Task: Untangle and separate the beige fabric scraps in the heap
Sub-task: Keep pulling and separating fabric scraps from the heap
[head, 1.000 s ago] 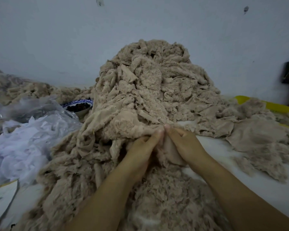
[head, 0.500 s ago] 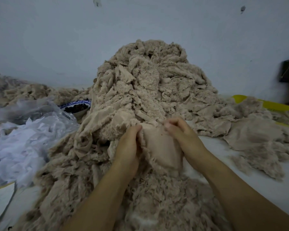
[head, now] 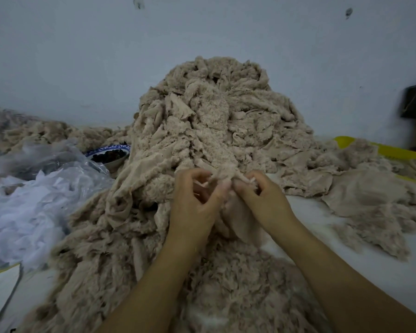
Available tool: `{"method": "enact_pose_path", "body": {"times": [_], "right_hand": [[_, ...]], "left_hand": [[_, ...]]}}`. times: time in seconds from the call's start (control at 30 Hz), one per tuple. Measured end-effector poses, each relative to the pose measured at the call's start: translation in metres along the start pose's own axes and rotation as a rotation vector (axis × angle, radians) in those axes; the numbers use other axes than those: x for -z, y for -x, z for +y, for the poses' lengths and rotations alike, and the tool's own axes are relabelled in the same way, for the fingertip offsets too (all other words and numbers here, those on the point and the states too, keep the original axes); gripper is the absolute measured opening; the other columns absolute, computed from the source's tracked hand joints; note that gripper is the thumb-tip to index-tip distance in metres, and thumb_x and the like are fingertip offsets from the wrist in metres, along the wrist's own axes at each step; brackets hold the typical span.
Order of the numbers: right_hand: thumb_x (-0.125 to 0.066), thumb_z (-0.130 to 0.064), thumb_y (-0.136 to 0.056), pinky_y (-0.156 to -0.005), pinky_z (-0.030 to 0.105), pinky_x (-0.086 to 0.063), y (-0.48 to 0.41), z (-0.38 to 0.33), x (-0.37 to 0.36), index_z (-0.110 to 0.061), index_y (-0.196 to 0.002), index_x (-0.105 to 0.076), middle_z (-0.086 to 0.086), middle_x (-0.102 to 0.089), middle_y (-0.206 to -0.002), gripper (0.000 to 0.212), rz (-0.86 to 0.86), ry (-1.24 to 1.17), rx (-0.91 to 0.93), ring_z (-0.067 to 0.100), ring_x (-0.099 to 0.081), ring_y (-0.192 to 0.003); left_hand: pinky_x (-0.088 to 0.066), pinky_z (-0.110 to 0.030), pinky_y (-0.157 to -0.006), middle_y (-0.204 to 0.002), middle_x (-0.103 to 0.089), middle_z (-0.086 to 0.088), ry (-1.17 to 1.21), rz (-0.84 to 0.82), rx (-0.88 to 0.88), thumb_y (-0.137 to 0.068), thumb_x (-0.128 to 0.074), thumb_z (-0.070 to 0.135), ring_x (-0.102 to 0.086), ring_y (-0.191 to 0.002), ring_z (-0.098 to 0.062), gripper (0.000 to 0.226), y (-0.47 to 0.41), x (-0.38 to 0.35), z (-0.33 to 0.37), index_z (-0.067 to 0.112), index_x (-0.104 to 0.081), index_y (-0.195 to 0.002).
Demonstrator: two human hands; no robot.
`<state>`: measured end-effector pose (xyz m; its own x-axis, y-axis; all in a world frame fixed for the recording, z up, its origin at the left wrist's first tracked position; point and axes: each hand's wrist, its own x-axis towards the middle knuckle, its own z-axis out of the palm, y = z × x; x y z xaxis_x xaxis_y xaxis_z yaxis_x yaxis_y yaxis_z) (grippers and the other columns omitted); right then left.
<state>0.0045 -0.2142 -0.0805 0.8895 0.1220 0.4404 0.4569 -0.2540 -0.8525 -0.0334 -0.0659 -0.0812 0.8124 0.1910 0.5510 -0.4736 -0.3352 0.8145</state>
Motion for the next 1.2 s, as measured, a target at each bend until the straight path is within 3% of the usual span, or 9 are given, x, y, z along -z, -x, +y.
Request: {"method": "enact_pose_path", "body": {"times": [0.17,0.33,0.5,0.63,0.73,0.87,0.97,1.07,1.2], "right_hand": [[-0.065,-0.063,-0.072,-0.087,0.041,-0.057,0.001,-0.003,0.002,-0.022,-0.107,-0.066,0.002,-0.073,-0.102,0.055,-0.044,-0.364,-0.198,0.017,-0.07,-0.097],[-0.07,-0.05,-0.077,-0.079,0.026,-0.058,0.005,-0.001,-0.003,-0.027,-0.117,-0.063,-0.005,-0.075,-0.111,0.046,-0.285,-0.521,-0.299,0.016,-0.071,-0.104],[-0.06,-0.032,-0.098,-0.095,0.032,-0.052,0.006,0.013,-0.006,-0.019,-0.125,-0.064,-0.004,-0.073,-0.115,0.031,-0.327,-0.361,-0.282,0.015,-0.068,-0.108],[-0.06,-0.037,-0.094,-0.054,0.021,-0.047,-0.01,0.011,0.017,-0.012,-0.102,-0.07,0.003,-0.068,-0.079,0.028,0.002,-0.601,-0.219,0.012,-0.061,-0.063],[-0.057,-0.06,-0.079,-0.069,0.028,-0.056,-0.02,0.012,0.035,-0.023,-0.117,-0.066,0.002,-0.071,-0.112,0.053,0.193,-1.003,-0.276,0.018,-0.073,-0.092],[-0.059,-0.055,-0.085,-0.07,0.027,-0.057,-0.01,0.033,0.008,-0.019,-0.111,-0.063,0.0,-0.074,-0.101,0.045,0.051,-0.517,-0.428,0.014,-0.073,-0.085],[-0.057,-0.043,-0.097,-0.068,0.021,-0.052,-0.006,0.041,-0.003,-0.04,-0.098,-0.065,-0.01,-0.07,-0.09,0.008,-0.039,-0.149,-0.283,0.011,-0.067,-0.085],[-0.051,-0.041,-0.1,-0.078,0.016,-0.046,-0.005,0.049,-0.006,-0.044,-0.125,-0.055,-0.031,-0.049,-0.115,0.025,-0.171,0.197,-0.156,0.001,-0.056,-0.1],[-0.055,-0.033,-0.099,-0.088,0.025,-0.043,-0.002,0.052,-0.012,-0.025,-0.139,-0.052,-0.003,-0.053,-0.125,0.04,-0.284,0.548,-0.092,0.016,-0.054,-0.113]], "left_hand": [[-0.058,-0.038,-0.071,-0.09,-0.072,-0.001,-0.01,-0.244,0.143,-0.094,-0.066,0.036,-0.069,-0.08,-0.016,0.012,0.008,-0.012,-0.002,0.025,-0.066,-0.099],[-0.049,-0.021,-0.049,-0.062,-0.063,0.003,0.447,0.021,0.387,-0.096,-0.065,0.026,-0.059,-0.052,-0.009,0.028,-0.005,-0.003,-0.004,0.025,-0.065,-0.068],[-0.055,-0.019,-0.062,-0.076,-0.075,0.003,0.444,-0.016,0.36,-0.098,-0.059,0.042,-0.072,-0.075,-0.009,0.035,-0.005,-0.001,-0.011,0.031,-0.076,-0.069],[-0.055,-0.024,-0.067,-0.084,-0.074,0.016,0.268,0.096,0.359,-0.1,-0.05,0.044,-0.07,-0.079,-0.004,0.031,-0.009,0.002,-0.022,0.04,-0.075,-0.083],[-0.051,-0.027,-0.071,-0.078,-0.068,0.024,0.092,0.158,0.342,-0.101,-0.05,0.036,-0.062,-0.07,0.005,0.025,-0.008,0.002,-0.028,0.039,-0.07,-0.085],[-0.043,-0.004,-0.065,-0.109,-0.063,0.013,-0.129,0.118,0.222,-0.1,-0.052,0.028,-0.056,-0.085,0.011,0.014,-0.008,0.005,-0.036,0.038,-0.063,-0.103],[-0.037,-0.011,-0.087,-0.144,-0.043,0.008,-0.367,-0.072,0.233,-0.101,-0.053,0.032,-0.047,-0.109,0.003,0.043,-0.01,0.005,-0.045,0.028,-0.048,-0.143],[-0.035,-0.023,-0.099,-0.156,-0.033,0.005,-0.458,-0.274,0.353,-0.101,-0.052,0.038,-0.045,-0.127,-0.01,0.059,-0.009,0.003,-0.047,0.028,-0.031,-0.155],[-0.034,-0.015,-0.09,-0.152,-0.036,0.004,-0.495,-0.283,0.292,-0.101,-0.053,0.032,-0.047,-0.113,-0.005,0.054,-0.007,0.001,-0.046,0.026,-0.036,-0.152]]}}
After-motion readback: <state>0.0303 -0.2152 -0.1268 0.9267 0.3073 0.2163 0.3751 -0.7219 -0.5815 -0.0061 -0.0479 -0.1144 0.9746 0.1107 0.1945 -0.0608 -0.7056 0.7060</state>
